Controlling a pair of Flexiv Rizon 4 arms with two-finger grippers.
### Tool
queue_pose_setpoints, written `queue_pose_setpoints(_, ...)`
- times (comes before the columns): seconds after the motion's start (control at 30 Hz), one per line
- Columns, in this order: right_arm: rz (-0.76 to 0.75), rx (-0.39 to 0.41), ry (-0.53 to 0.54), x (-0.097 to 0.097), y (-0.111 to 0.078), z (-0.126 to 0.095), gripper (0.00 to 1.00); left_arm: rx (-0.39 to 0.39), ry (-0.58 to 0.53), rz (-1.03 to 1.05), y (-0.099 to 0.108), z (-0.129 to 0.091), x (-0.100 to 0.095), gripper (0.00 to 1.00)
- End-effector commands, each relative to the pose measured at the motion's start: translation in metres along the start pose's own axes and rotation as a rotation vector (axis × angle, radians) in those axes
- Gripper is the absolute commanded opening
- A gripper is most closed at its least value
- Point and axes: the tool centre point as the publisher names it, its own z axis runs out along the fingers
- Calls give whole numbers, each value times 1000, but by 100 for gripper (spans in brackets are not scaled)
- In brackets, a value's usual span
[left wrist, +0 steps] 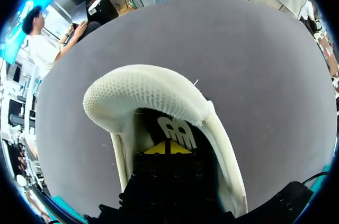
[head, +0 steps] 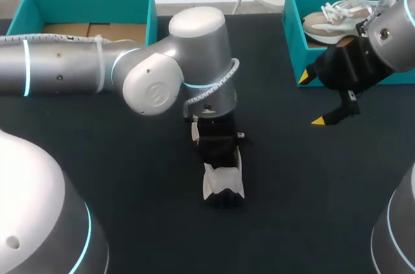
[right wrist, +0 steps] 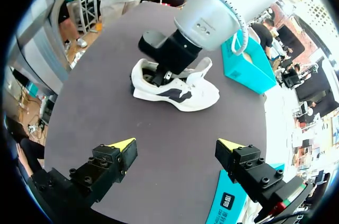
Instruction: Take the shoe out of the shoebox, open the shoe tongue, remove and reinsert the insole, then place the shoe into the shoebox
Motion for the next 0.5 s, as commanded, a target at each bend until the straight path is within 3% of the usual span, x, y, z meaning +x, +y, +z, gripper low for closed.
queue_pose_setpoints(0.03,1,4,-1,0,0,1,100,-40,7,24,34,50,12,0)
queue_pose_setpoints(0.5,1,4,-1,0,0,1,100,-168,22,70,51,45,3,0)
